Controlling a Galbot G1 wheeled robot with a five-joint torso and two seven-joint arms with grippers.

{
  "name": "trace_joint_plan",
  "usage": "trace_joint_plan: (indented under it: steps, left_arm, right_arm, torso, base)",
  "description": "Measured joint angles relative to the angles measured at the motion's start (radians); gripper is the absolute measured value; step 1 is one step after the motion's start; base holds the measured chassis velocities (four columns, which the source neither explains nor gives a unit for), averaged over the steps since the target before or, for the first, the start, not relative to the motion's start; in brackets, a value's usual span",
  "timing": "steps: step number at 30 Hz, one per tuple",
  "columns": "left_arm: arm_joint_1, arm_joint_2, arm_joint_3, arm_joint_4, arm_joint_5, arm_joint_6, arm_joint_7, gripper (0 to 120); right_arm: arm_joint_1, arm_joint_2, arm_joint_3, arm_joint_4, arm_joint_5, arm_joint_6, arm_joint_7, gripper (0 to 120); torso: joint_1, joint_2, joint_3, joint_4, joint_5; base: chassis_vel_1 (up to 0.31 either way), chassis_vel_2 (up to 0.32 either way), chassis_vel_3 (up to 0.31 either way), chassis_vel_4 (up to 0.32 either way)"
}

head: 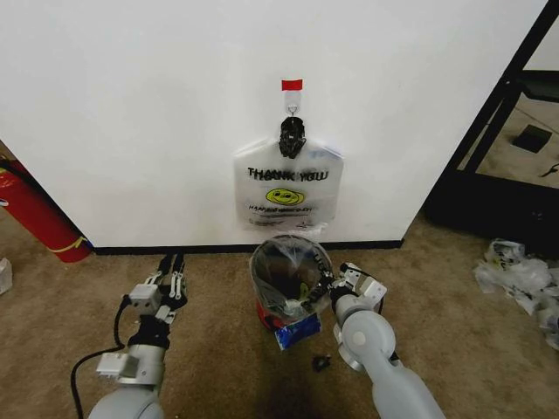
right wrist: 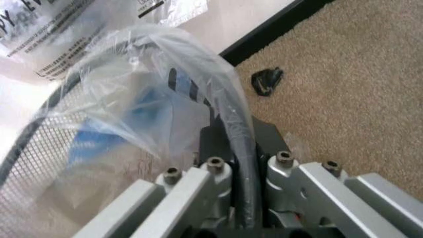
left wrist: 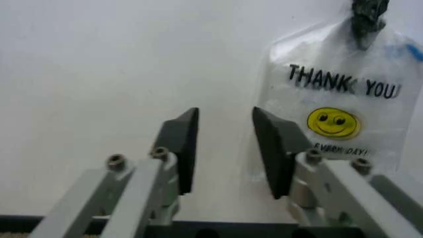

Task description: Pick up the garbage bag from the wall and place it over the trash bin.

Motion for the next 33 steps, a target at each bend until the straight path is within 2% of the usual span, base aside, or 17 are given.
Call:
trace_joint_plan:
  steps: [4,6,7,12,14,17,21,24,26,30,33]
  left_arm:
    - [0.001,0.008,-0.003,-0.005,-0.008,0.0,-0.004,55]
    - [0.0,0.008,-0.003,-0.006,-0.009,0.001,-0.005,57]
    - [-0.002,0.005,-0.002,-0.009,-0.013,0.005,-0.007,64]
    - [0.002,0.0,0.006,-0.017,-0.022,0.021,-0.009,84]
    - [0.004,-0.001,0.006,-0.018,-0.022,0.022,-0.01,86]
    - [0.006,-0.008,0.011,-0.019,-0.022,0.025,-0.013,98]
    - [0.005,-0.014,0.015,-0.024,-0.021,0.031,-0.015,99]
    - [0.005,-0.014,0.016,-0.027,-0.02,0.034,-0.015,99]
    - [0.003,-0.014,0.019,-0.027,-0.017,0.037,-0.015,100]
    - [0.0,-0.022,0.03,-0.02,-0.003,0.039,-0.016,100]
    - [-0.002,-0.034,0.049,-0.01,0.024,0.039,-0.016,100]
  right_arm:
    - [-0.018,-0.003,0.001,0.012,-0.004,-0.003,-0.017,20]
    - [-0.02,-0.004,0.002,0.013,-0.006,-0.002,-0.02,22]
    - [-0.026,-0.005,0.006,0.016,-0.014,-0.002,-0.028,29]
    - [-0.043,-0.012,0.01,0.018,-0.029,-0.002,-0.047,49]
    - [-0.045,-0.014,0.011,0.02,-0.03,-0.001,-0.049,52]
    - [-0.059,-0.025,0.017,0.027,-0.036,0.011,-0.075,66]
    - [-0.096,-0.047,0.015,0.036,-0.12,0.074,-0.15,84]
    - [-0.112,-0.057,0.016,0.049,-0.155,0.096,-0.176,90]
    - [-0.139,-0.072,0.022,0.065,-0.23,0.153,-0.212,97]
    - [-0.191,-0.095,0.041,0.097,-0.343,0.269,-0.289,100]
    - [-0.264,-0.112,0.078,0.143,-0.502,0.422,-0.371,100]
  torso:
    - [0.0,0.0,0.0,-0.0001,0.0]
    - [0.0,0.0,0.0,-0.0002,0.0]
    - [0.0,0.0,0.0,-0.0001,0.0]
    - [0.0,0.0,0.0,0.0,0.0001]
    - [0.0,0.0,0.0,0.0,0.0001]
    - [0.0,0.0,0.0,0.0001,0.0001]
    - [0.0,0.0,0.0,0.0,0.0001]
    - [0.0,0.0,0.0,0.0,0.0001]
    - [0.0,0.0,0.0,0.0001,0.0002]
    - [0.0,0.0,0.0,0.0,0.0003]
    - [0.0,0.0,0.0,-0.0002,-0.0001]
  base:
    - [0.0,0.0,0.0,0.0]
    - [0.0,0.0,0.0,0.0]
    - [0.0,0.0,0.0,0.0]
    - [0.0,0.0,0.0,0.0]
    - [0.0,0.0,0.0,0.0]
    - [0.0,0.0,0.0,0.0]
    - [0.0,0.0,0.0,0.0]
    - [0.0,0.0,0.0,0.0]
    - [0.0,0.0,0.0,0.0]
    - [0.0,0.0,0.0,0.0]
    - [0.0,0.0,0.0,0.0]
